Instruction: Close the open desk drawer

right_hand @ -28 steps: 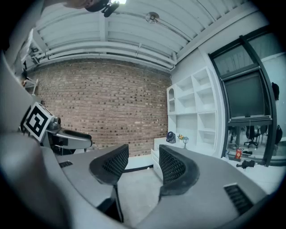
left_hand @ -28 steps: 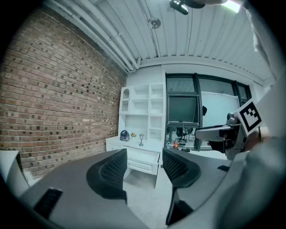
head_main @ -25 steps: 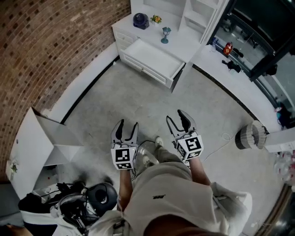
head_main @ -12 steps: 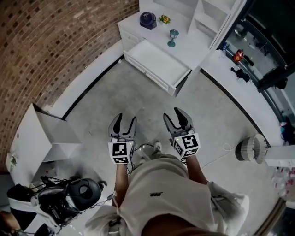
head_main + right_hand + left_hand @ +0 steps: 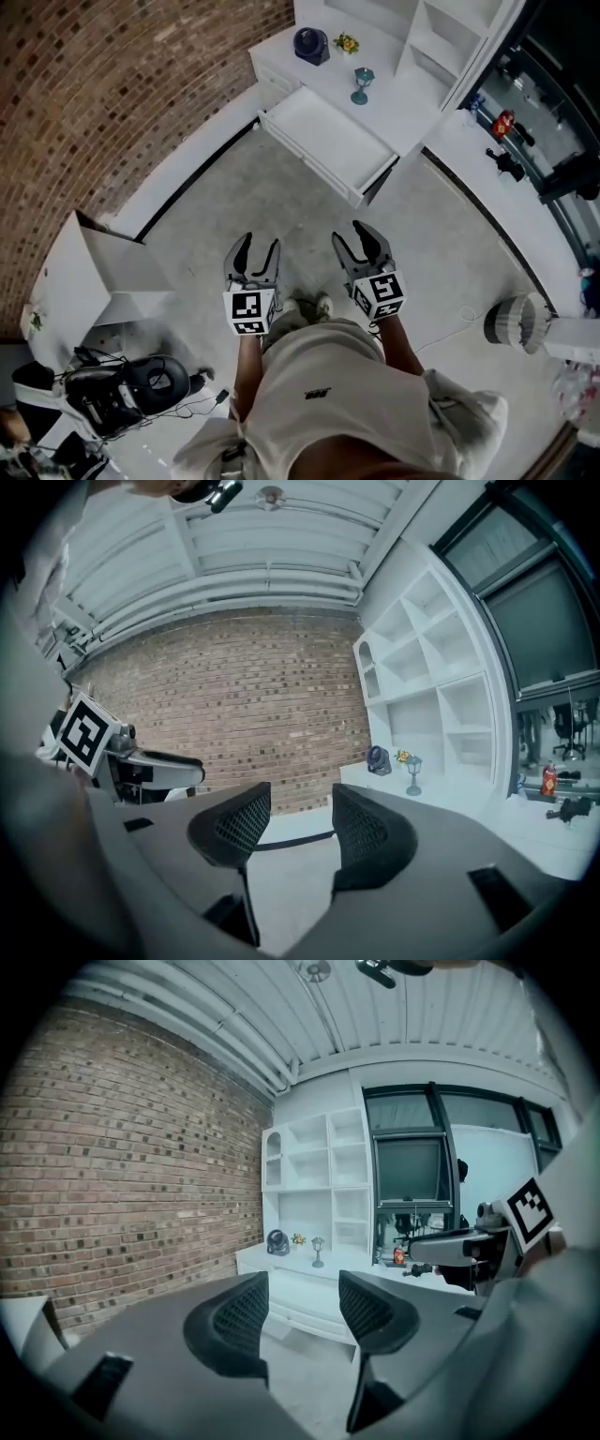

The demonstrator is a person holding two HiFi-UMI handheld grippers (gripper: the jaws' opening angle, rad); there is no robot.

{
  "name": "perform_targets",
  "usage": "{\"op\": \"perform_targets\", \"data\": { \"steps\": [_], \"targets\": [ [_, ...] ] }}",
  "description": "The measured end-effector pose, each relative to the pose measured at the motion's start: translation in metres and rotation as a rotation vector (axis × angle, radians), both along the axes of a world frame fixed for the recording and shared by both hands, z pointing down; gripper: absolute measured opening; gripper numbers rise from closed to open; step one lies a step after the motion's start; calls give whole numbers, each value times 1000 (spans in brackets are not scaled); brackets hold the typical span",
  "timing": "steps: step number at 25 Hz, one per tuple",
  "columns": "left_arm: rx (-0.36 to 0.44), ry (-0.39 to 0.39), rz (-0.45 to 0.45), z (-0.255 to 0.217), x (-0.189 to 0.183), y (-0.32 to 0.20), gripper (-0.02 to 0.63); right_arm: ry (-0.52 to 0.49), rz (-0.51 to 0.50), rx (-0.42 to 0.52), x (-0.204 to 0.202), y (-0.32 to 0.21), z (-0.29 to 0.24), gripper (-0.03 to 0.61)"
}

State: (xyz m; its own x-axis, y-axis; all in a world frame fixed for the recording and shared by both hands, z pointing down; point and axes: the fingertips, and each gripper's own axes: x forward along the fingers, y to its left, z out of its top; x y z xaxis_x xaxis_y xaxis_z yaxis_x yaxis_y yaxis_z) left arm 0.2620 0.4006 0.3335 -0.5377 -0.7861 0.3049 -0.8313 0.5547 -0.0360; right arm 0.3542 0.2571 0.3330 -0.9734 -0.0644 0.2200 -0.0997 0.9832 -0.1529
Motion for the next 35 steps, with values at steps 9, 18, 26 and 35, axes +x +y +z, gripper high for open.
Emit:
{"op": "perform_targets", "data": {
  "steps": [9,18,26,35],
  "targets": [
    [6,8,9,14,-45,-16,241,32,16,0,-39,-13,12,207],
    [42,12,70,17,-118,-25,235,43,91,37,-101,-20,21,206],
    [69,21,114,17,-177,-21,233,62,135,68,-151,-11,22,207],
    [101,35,142,24,-220,-32,230,89,173,91,-187,-20,29,207]
  ]
}}
